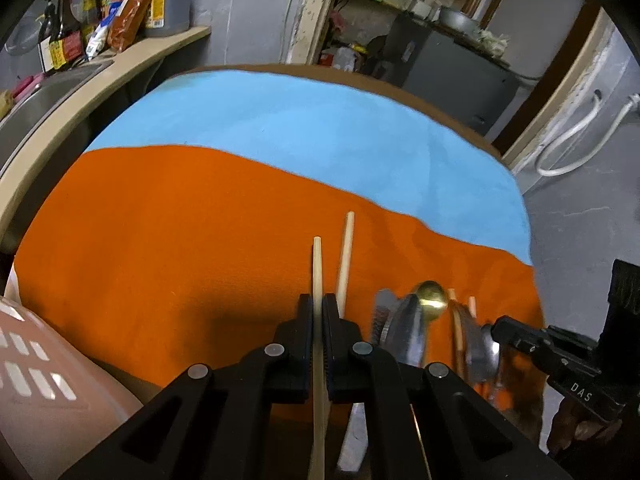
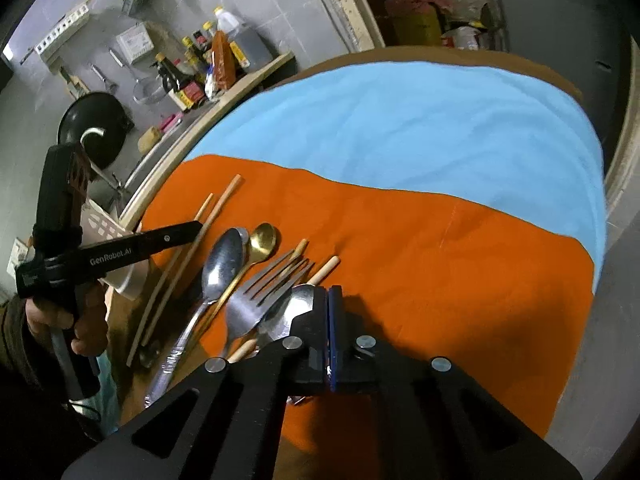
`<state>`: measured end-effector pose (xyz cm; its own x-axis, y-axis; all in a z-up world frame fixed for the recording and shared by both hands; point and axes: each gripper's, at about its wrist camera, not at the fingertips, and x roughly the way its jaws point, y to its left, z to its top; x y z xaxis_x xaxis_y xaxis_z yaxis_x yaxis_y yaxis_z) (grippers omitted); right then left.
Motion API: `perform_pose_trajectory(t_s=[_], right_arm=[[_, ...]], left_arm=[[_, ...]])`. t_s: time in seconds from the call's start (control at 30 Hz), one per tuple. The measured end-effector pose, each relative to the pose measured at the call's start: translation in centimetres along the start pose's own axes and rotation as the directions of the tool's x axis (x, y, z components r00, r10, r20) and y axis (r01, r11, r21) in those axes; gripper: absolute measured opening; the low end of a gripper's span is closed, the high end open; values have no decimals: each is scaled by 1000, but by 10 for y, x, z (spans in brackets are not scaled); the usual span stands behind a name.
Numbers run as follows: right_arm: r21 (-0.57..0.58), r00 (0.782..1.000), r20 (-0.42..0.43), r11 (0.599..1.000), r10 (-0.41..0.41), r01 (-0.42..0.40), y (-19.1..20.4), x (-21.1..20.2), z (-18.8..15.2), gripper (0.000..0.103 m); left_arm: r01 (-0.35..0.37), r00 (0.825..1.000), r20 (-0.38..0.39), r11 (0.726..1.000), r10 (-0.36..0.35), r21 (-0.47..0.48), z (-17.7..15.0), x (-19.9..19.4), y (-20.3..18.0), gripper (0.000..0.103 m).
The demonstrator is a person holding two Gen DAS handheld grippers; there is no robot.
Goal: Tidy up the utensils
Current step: 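Close the left gripper on one wooden chopstick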
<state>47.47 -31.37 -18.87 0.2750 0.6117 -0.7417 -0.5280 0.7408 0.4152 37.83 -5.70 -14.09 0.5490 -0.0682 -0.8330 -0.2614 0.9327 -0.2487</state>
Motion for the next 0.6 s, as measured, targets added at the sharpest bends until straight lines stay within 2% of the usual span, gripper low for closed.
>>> perform_pose_trajectory(t_s=[0.03,0.33,0.43,0.6], right_arm=[[6,1000,15,1000,8,-8,2,-3,-2,1],[25,985,133,994,-107,105,40,-44,-26,1],[39,975,155,987,-160,156,52,-49,-30,1],[110,979,137,985,-150,136,31,-46,-28,3]], left_arm=[[15,1000,16,1000,-15,4,-1,-5,-1,5],[101,988,111,994,-105,37,-10,-50,-5,5],[122,985,113,991,-127,56,-17,-56,-5,5],[156,985,66,986,-159,55,-23,-46,3,5]])
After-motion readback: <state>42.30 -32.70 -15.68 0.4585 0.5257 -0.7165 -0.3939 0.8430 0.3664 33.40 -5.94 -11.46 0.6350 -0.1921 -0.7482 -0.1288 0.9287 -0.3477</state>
